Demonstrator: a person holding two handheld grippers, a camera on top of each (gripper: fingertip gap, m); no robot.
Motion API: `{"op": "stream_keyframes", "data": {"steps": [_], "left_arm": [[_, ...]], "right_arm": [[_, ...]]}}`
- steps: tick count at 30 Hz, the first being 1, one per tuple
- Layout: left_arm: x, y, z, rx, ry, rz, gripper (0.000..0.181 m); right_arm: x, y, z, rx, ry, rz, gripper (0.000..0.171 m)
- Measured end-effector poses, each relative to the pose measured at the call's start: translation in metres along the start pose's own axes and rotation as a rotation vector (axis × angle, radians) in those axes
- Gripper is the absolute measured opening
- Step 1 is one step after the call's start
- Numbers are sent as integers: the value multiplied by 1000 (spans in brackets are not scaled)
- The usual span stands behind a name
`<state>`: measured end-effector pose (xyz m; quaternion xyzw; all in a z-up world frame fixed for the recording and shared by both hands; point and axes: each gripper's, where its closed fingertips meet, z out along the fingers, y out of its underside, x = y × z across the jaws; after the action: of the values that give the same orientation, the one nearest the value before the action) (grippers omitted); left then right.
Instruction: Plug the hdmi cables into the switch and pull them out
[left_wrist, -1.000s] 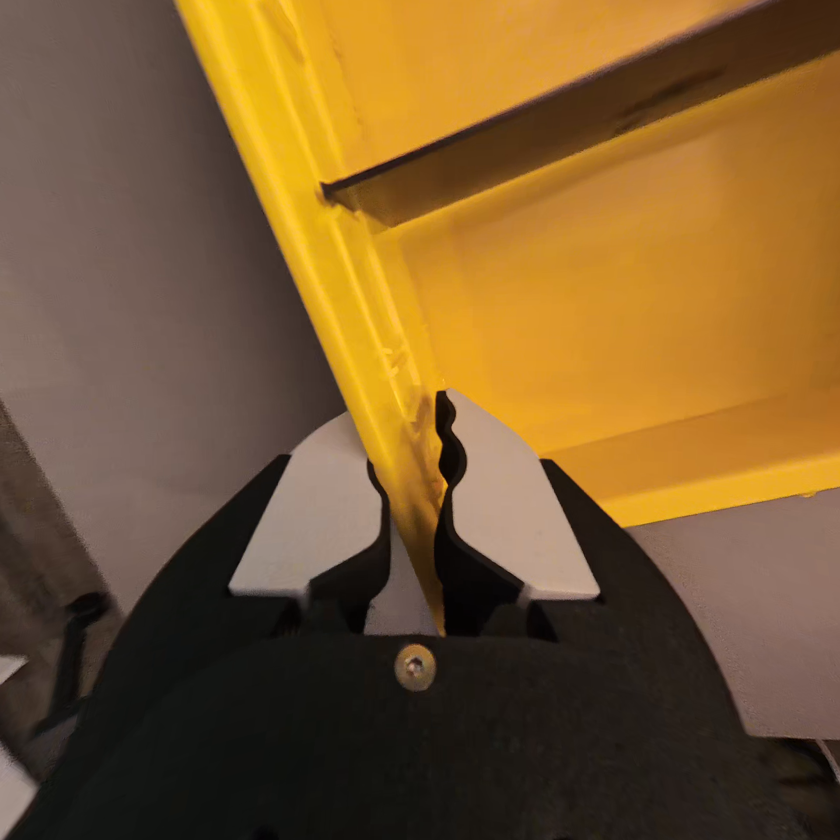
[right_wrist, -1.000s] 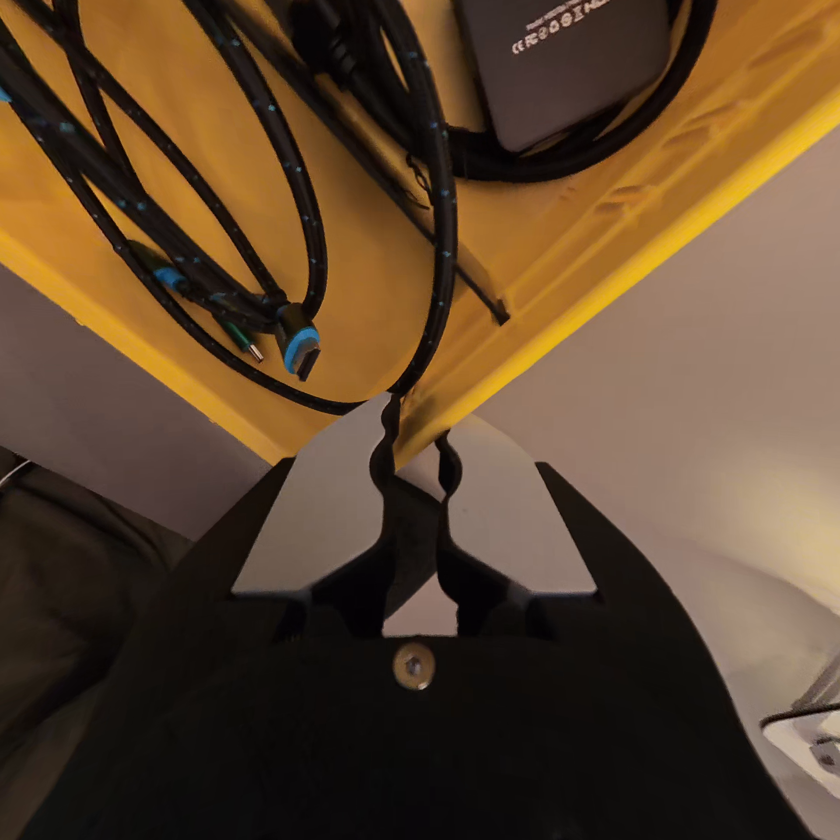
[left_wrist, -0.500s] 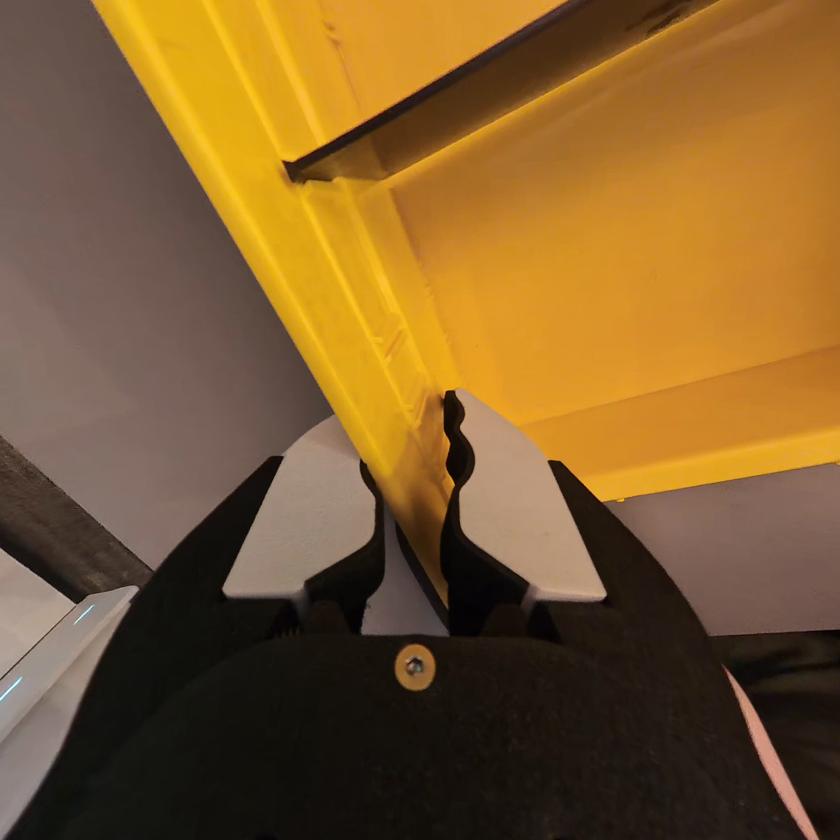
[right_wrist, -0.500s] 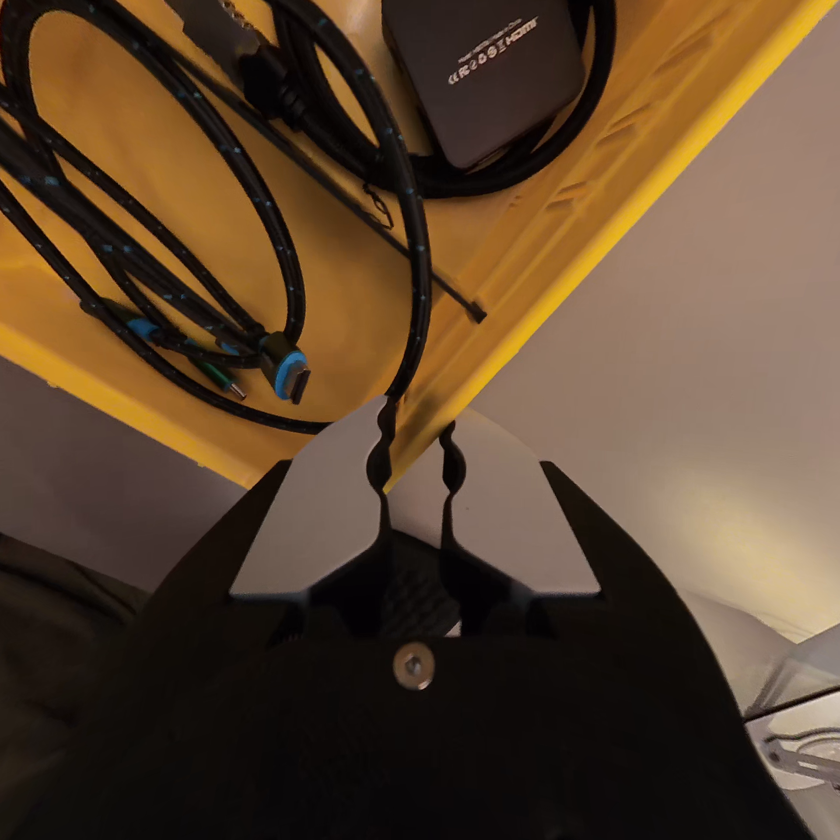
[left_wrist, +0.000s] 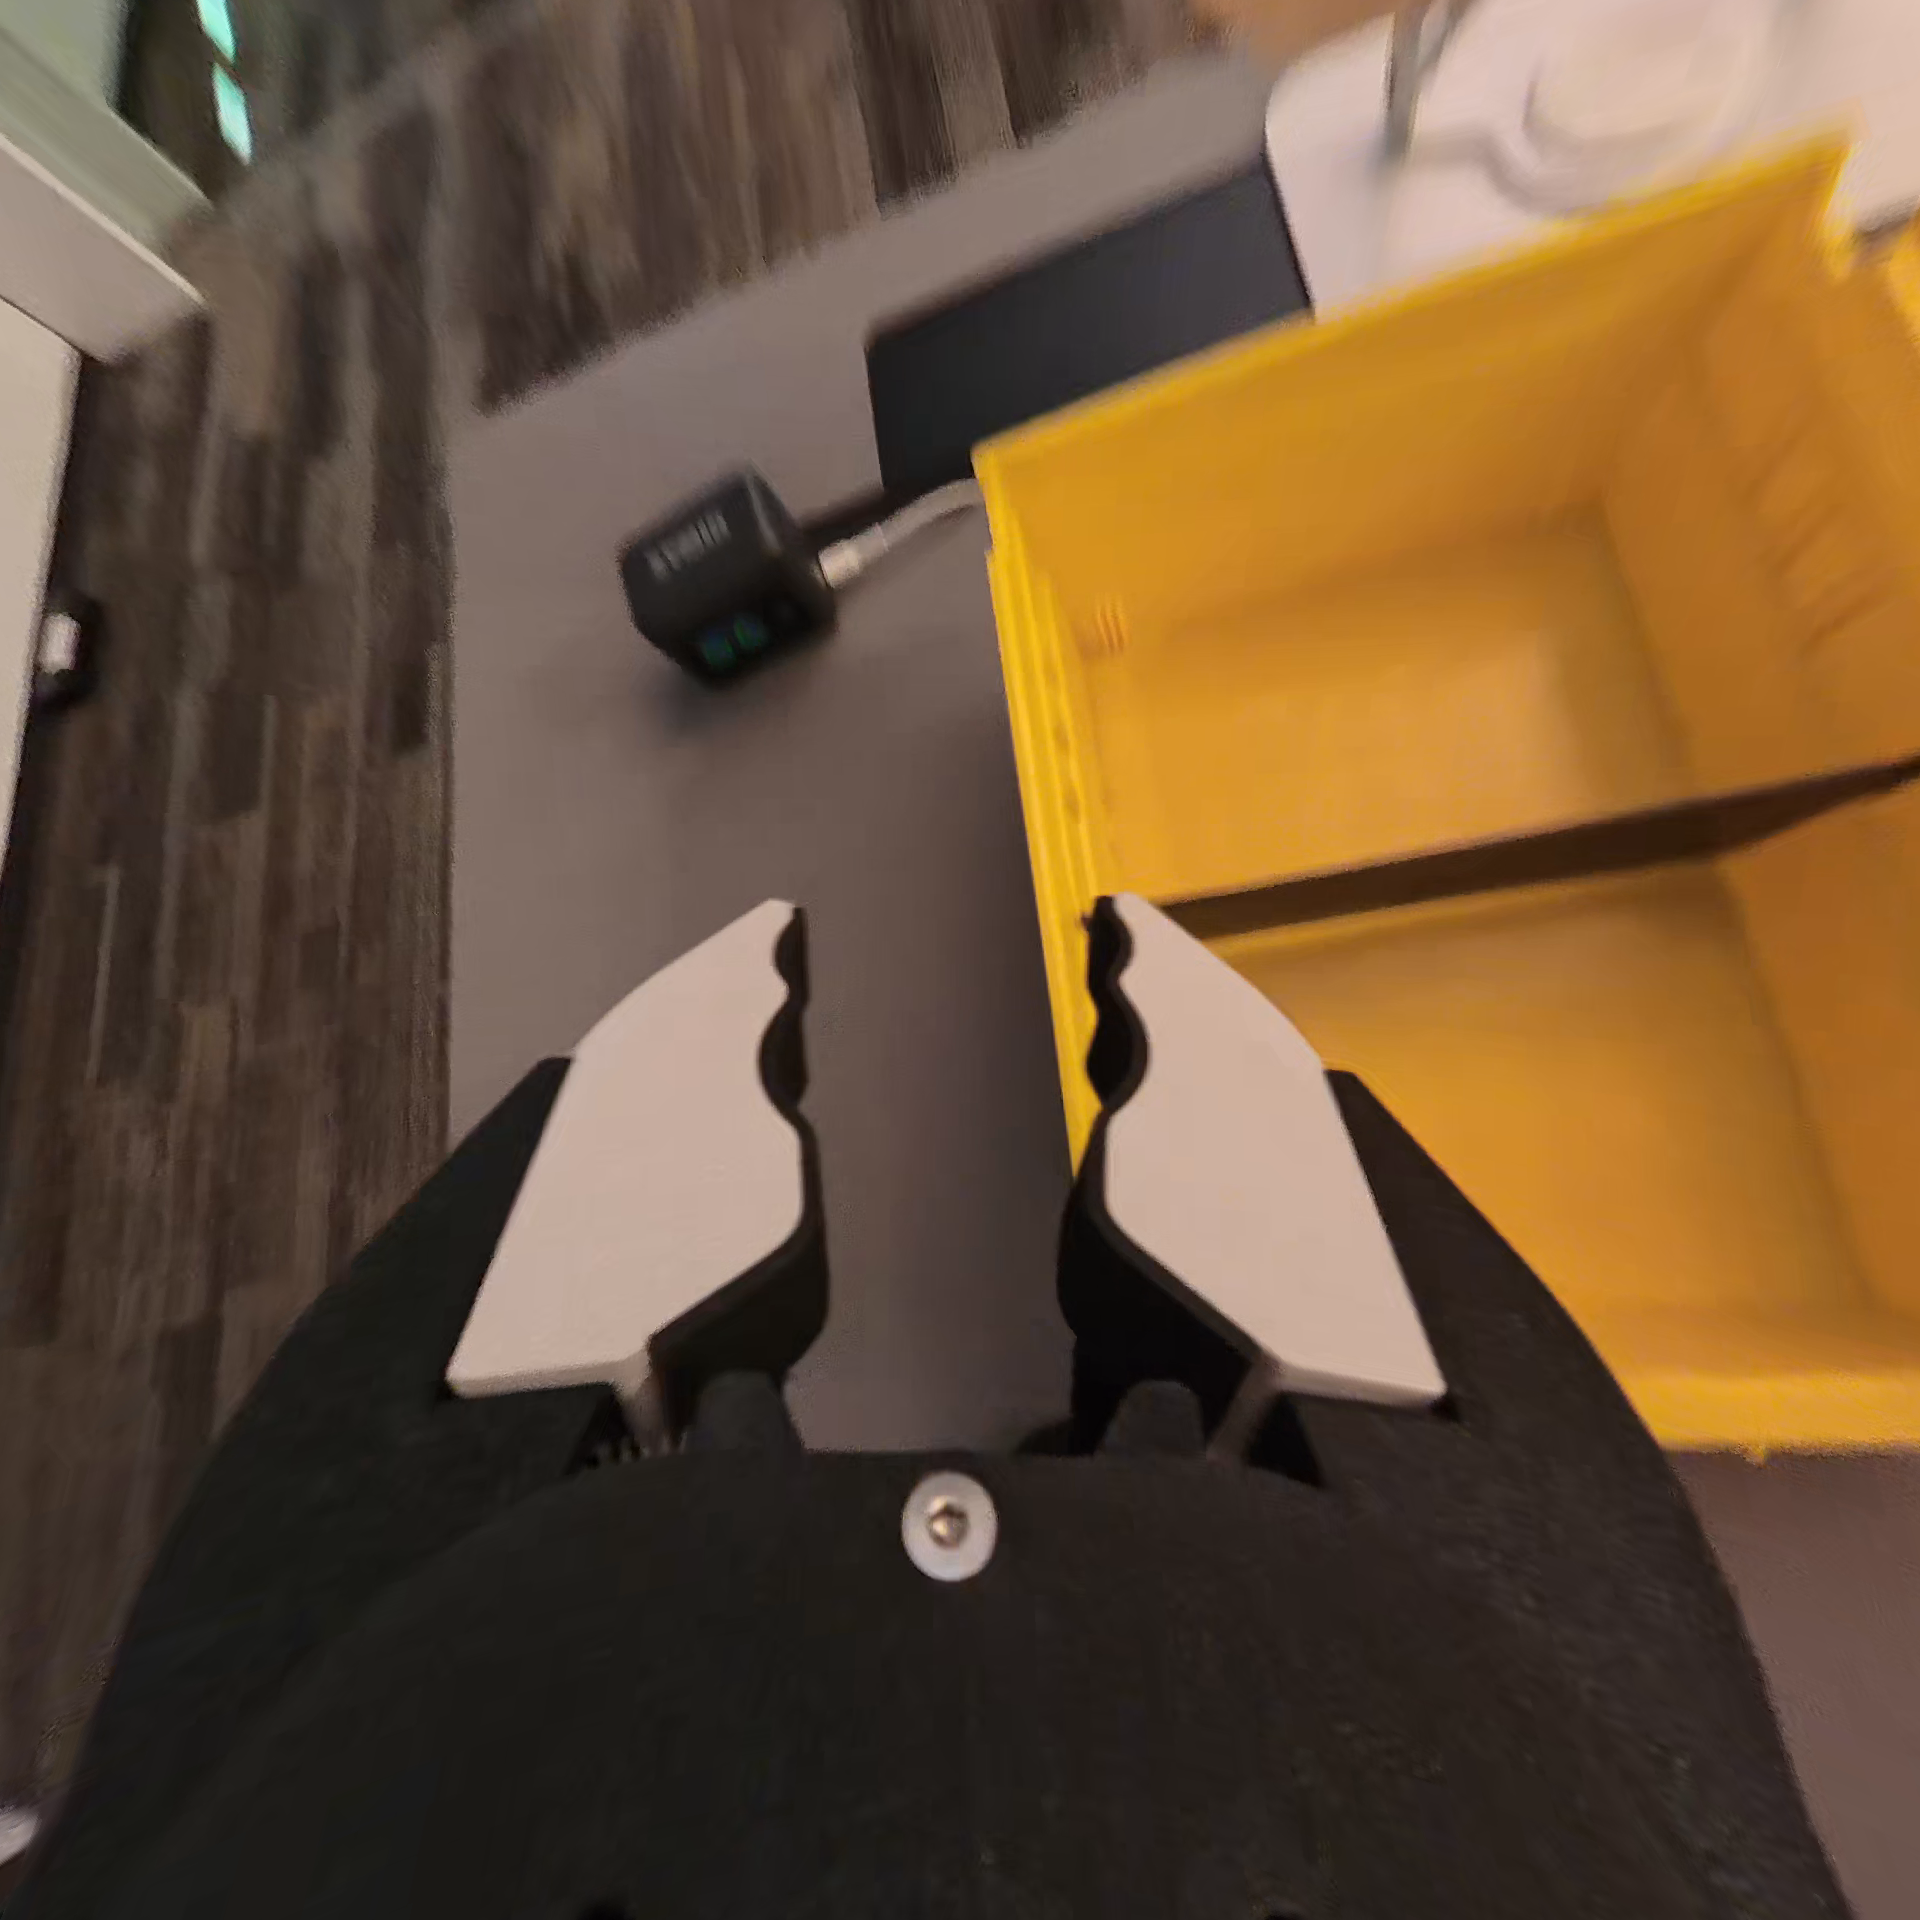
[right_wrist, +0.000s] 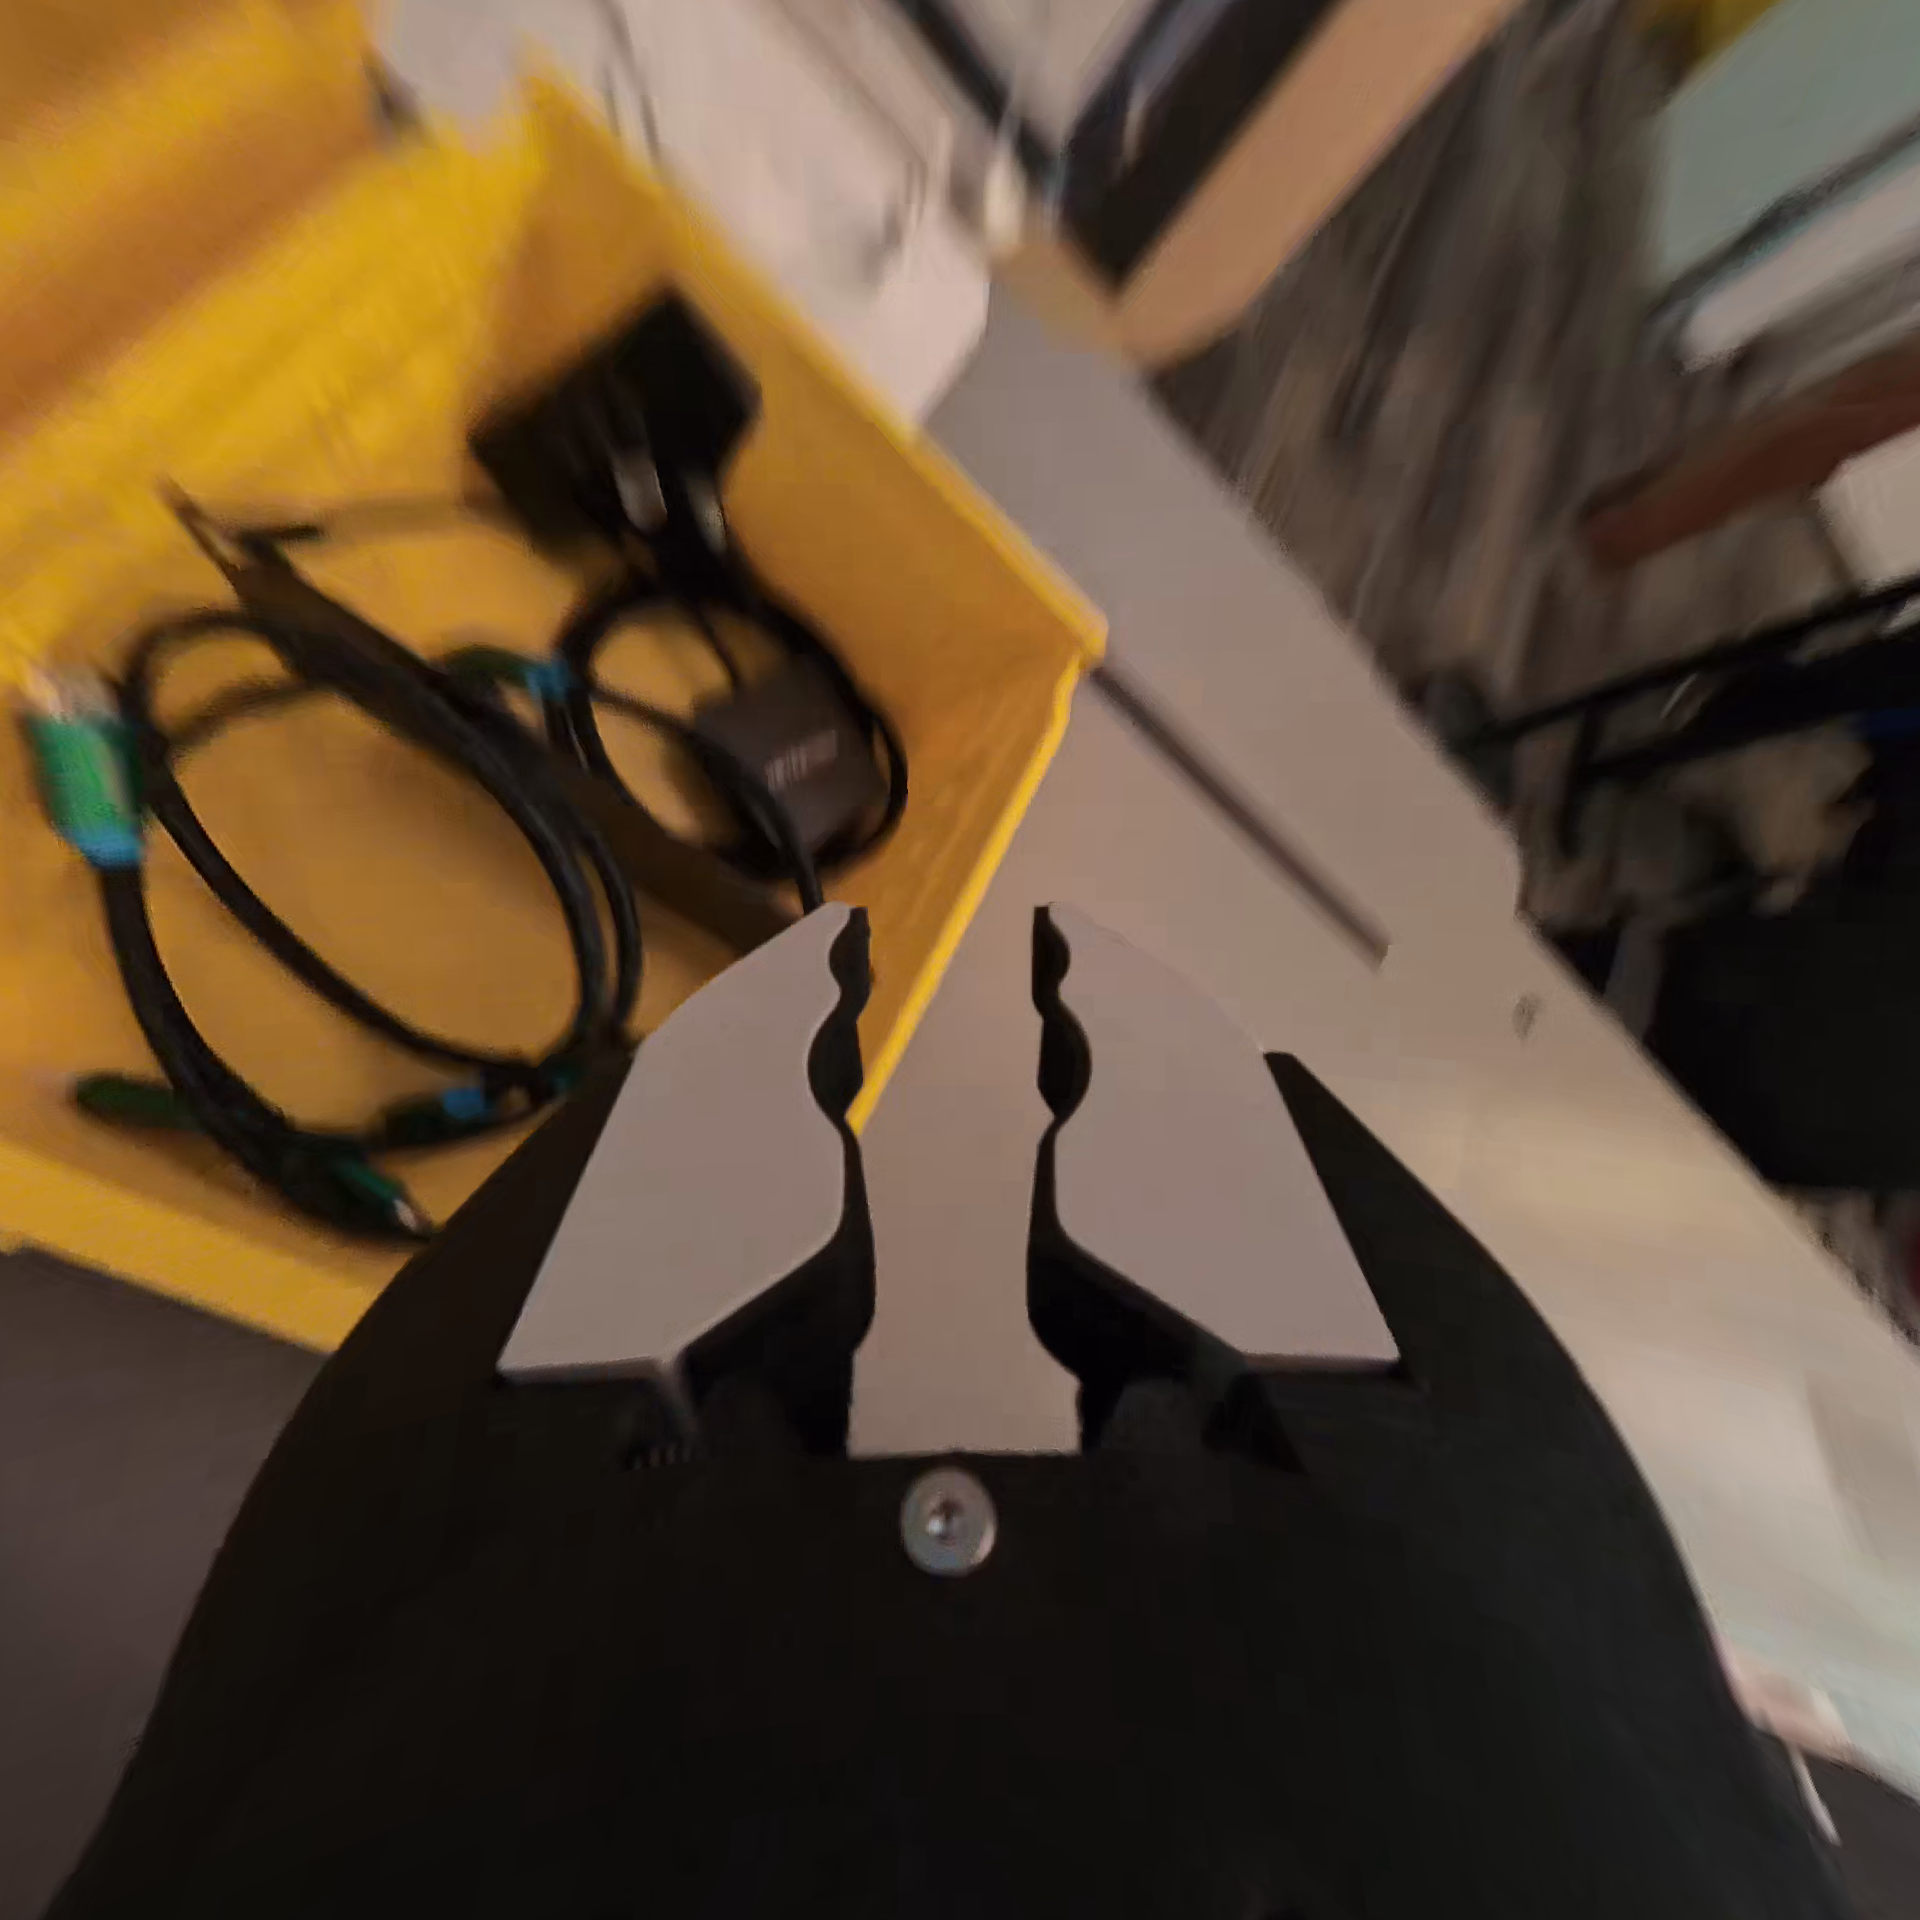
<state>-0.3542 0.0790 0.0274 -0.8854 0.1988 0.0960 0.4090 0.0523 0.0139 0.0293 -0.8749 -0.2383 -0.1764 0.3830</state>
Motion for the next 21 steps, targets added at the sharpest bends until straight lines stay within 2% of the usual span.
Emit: {"op": "stream_keyframes", "data": {"steps": [1, 4, 5, 6, 7, 8, 14, 21], "left_arm": [[-3, -12, -5, 66, -17, -18, 61], [-6, -44, -19, 257, -28, -65, 69], [-6, -51, -23, 306, -26, -78, 70], [-7, -57, -28, 345, -25, -88, 70], [-9, -61, -31, 380, -29, -98, 72], [-11, -65, -35, 410, -33, -106, 75], [-12, -76, -48, 528, -15, -117, 69], [-4, -72, -44, 505, 46, -101, 68]], "right_arm": [[-6, -22, -10, 124, 15, -5, 31], [-47, -74, -39, 474, -90, -37, 41], [-64, -83, -45, 545, -160, -38, 44], [-82, -88, -45, 576, -240, -21, 55], [-101, -90, -41, 564, -327, 10, 69], [-120, -90, -36, 534, -411, 31, 74], [-194, -100, 0, 333, -632, 65, 69], [-207, -89, 33, -96, -693, 154, 66]]}}
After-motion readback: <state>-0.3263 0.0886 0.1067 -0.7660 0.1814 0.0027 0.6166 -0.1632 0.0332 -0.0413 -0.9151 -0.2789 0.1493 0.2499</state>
